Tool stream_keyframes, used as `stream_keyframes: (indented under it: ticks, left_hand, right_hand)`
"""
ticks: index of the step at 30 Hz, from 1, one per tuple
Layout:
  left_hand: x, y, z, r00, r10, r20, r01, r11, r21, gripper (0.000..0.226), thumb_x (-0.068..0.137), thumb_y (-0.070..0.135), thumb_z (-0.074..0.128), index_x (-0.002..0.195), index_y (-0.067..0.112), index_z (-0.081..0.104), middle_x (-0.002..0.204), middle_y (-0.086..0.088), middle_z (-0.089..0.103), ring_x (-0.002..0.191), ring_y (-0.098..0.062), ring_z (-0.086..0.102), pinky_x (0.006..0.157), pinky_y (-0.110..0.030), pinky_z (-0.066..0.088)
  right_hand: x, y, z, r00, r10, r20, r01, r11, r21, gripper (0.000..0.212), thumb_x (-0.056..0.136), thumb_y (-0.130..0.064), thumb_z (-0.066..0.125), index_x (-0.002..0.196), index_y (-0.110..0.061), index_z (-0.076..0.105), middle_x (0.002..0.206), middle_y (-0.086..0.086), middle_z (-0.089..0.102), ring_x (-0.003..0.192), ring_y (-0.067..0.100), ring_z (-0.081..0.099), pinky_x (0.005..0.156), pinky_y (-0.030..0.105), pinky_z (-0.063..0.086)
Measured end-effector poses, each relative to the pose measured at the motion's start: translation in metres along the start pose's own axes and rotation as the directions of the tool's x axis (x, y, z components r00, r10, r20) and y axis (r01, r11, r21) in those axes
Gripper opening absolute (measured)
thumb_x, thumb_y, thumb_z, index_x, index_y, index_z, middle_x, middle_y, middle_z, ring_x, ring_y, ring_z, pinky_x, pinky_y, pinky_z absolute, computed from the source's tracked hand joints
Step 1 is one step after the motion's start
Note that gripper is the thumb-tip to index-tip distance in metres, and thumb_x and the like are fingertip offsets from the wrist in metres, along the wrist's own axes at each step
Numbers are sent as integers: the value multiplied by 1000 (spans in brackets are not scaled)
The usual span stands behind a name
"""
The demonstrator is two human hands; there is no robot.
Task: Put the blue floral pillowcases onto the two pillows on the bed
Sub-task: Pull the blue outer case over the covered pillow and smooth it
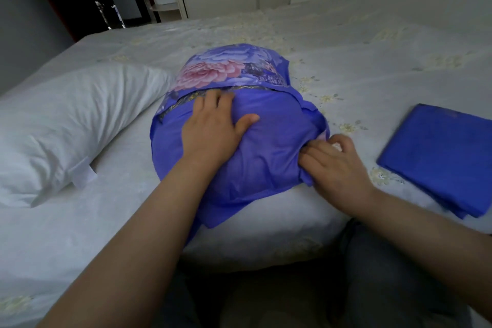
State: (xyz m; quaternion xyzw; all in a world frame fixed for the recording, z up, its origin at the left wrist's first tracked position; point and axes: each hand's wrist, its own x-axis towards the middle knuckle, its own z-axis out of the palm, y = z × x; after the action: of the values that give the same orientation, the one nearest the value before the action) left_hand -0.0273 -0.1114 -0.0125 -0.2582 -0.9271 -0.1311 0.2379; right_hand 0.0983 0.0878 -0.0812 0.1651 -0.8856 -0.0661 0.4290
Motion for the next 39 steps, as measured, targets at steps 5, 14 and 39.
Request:
stream_keyframes:
  ticks: [5, 14, 39]
  left_hand:
    - [35, 27, 9, 974, -19, 228, 18, 1000, 6, 53, 88, 56, 52, 126, 20, 54, 128, -10, 54, 119, -30, 48, 87, -38, 42]
    - [78, 40, -5, 997, 25, 77, -20, 998, -61, 32, 101, 27, 33, 108, 4, 55, 110, -24, 61, 101, -39, 56, 76, -40, 41]
    - [51, 18, 30, 980, 183, 78, -190, 978, 88, 37, 100, 36, 39, 114, 2, 44, 94, -23, 64, 84, -41, 60, 60, -38, 31]
  right_hand:
    - [-4, -15, 8, 996, 73, 56, -77, 994, 73, 22, 83, -9, 48, 105, -14, 50, 104, 6, 66, 105, 21, 51, 82, 34, 33]
    - [13, -12, 2, 968, 142, 209, -181, 967, 181, 42, 75, -14, 43, 117, -18, 47, 96, 3, 66, 89, 23, 58, 80, 30, 33]
    - [7, 23, -22, 118, 643, 756, -967, 247, -60, 72, 83, -72, 40, 120, -11, 49, 114, 5, 58, 92, 23, 56, 78, 33, 43]
